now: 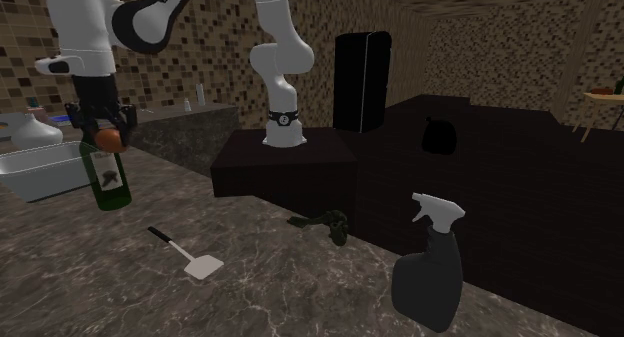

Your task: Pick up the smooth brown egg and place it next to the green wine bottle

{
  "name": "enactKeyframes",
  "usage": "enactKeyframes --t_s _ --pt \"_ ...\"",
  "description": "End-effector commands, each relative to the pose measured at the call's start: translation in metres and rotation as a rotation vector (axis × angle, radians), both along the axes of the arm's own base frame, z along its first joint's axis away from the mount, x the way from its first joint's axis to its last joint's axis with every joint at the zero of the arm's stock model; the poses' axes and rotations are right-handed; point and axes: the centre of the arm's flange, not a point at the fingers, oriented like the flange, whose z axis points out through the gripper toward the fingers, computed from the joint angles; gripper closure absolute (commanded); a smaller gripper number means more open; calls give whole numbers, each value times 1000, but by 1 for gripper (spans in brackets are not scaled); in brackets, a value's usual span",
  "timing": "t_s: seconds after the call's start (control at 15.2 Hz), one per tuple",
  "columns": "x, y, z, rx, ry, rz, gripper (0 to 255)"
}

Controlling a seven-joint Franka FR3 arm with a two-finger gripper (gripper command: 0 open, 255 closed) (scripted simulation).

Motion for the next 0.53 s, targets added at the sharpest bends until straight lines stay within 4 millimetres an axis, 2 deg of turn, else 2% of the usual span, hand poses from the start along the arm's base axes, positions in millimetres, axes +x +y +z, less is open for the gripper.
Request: enactKeyframes --t_s 0.0,0.46 --pt "-1 0 -11 0 -1 0 255" --pt "-1 0 -48 0 -1 0 255"
